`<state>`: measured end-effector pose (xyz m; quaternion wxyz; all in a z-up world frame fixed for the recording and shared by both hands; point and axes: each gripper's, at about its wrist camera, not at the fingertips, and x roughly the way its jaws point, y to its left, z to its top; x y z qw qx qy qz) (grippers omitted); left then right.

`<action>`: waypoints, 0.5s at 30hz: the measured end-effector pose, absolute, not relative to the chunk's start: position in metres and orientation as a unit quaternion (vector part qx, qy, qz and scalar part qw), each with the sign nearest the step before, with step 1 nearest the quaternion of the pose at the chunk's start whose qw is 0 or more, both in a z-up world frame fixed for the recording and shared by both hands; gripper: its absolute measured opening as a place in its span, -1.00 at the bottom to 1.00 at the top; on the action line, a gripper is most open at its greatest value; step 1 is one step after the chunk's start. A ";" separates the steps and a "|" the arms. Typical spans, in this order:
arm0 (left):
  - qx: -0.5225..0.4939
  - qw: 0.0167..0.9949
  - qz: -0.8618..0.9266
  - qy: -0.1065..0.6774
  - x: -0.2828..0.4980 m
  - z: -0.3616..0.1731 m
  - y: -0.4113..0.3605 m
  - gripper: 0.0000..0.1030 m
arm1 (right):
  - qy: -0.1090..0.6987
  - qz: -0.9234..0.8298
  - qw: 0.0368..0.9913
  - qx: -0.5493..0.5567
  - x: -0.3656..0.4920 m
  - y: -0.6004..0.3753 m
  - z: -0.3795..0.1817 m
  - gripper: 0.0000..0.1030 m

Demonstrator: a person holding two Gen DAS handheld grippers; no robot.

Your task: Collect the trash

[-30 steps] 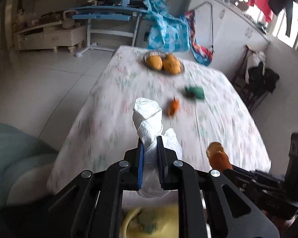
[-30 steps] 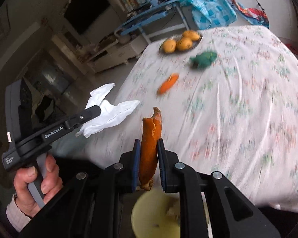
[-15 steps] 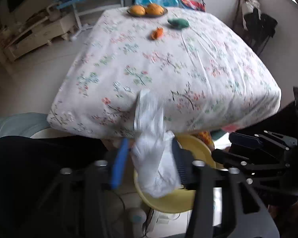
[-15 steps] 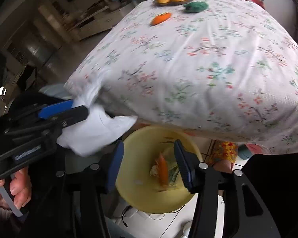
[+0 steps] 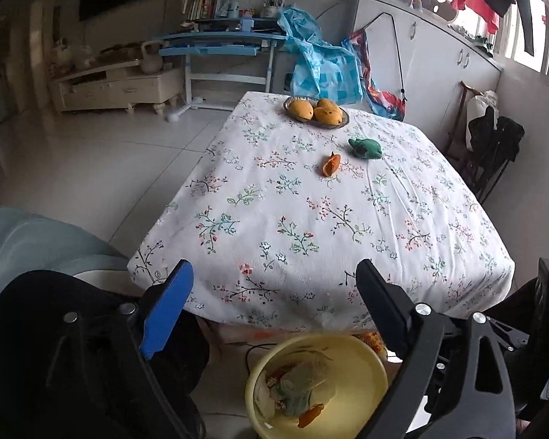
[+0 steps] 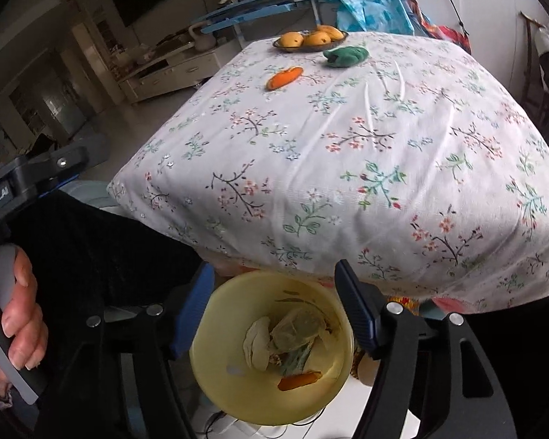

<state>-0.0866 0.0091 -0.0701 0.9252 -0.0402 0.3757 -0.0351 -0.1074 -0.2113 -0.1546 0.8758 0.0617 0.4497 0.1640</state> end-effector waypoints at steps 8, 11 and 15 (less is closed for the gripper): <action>-0.027 0.927 -0.038 0.373 -0.091 -0.072 0.004 0.69 | 0.447 0.167 0.877 0.058 -0.109 -0.210 -0.156 0.29; -0.029 0.926 -0.037 0.374 -0.091 -0.072 0.005 0.69 | 0.446 0.167 0.877 0.058 -0.110 -0.210 -0.155 0.29; -0.031 0.926 -0.036 0.375 -0.090 -0.073 0.006 0.69 | 0.446 0.167 0.877 0.058 -0.110 -0.210 -0.155 0.29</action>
